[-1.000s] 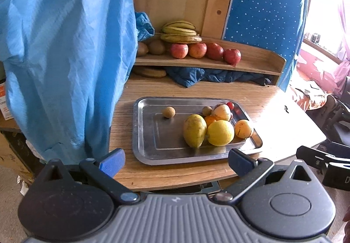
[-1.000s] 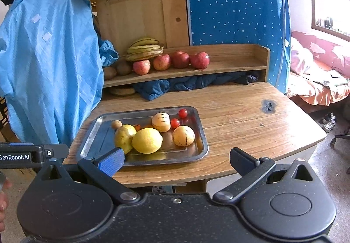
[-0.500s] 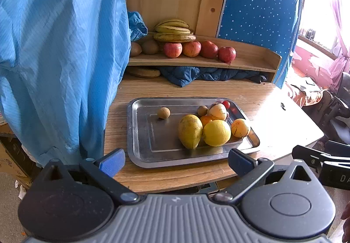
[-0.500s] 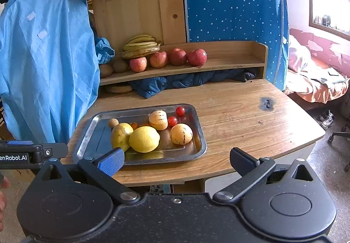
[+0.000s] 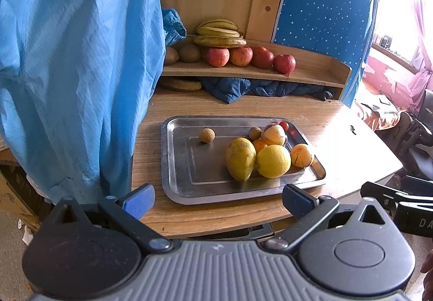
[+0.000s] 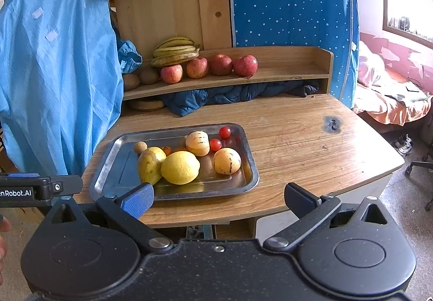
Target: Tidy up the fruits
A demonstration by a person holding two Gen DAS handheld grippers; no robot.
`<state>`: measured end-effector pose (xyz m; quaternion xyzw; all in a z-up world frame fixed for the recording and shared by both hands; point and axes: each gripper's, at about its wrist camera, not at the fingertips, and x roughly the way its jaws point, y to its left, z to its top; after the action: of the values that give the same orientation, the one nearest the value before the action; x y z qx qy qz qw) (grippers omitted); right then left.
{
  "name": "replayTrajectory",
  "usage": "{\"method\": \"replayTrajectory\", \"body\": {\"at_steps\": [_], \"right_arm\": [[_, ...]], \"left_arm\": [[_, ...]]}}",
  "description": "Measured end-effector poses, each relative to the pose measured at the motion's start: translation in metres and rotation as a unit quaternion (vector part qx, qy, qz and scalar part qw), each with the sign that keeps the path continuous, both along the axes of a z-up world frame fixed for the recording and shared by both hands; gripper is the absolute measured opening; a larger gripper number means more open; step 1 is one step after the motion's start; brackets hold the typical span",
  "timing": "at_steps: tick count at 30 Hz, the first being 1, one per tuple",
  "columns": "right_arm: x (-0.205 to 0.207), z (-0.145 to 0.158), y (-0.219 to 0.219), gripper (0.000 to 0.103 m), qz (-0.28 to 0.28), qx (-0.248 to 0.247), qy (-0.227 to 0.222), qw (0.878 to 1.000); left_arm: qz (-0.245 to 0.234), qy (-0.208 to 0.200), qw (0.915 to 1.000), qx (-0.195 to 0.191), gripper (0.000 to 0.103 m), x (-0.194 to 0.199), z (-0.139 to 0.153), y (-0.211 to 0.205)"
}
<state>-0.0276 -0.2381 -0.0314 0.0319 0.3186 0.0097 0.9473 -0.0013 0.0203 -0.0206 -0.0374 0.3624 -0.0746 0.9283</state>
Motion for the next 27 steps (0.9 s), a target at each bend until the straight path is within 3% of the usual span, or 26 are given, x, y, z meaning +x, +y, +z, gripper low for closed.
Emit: {"method": "replayTrajectory", "body": {"at_steps": [27], "right_arm": [[-0.015,0.004,-0.003,0.102,-0.001,-0.008,-0.002,1.000]], "left_arm": [[0.006,-0.002,1.0000,-0.007,0.102,-0.010,0.002,-0.001]]}}
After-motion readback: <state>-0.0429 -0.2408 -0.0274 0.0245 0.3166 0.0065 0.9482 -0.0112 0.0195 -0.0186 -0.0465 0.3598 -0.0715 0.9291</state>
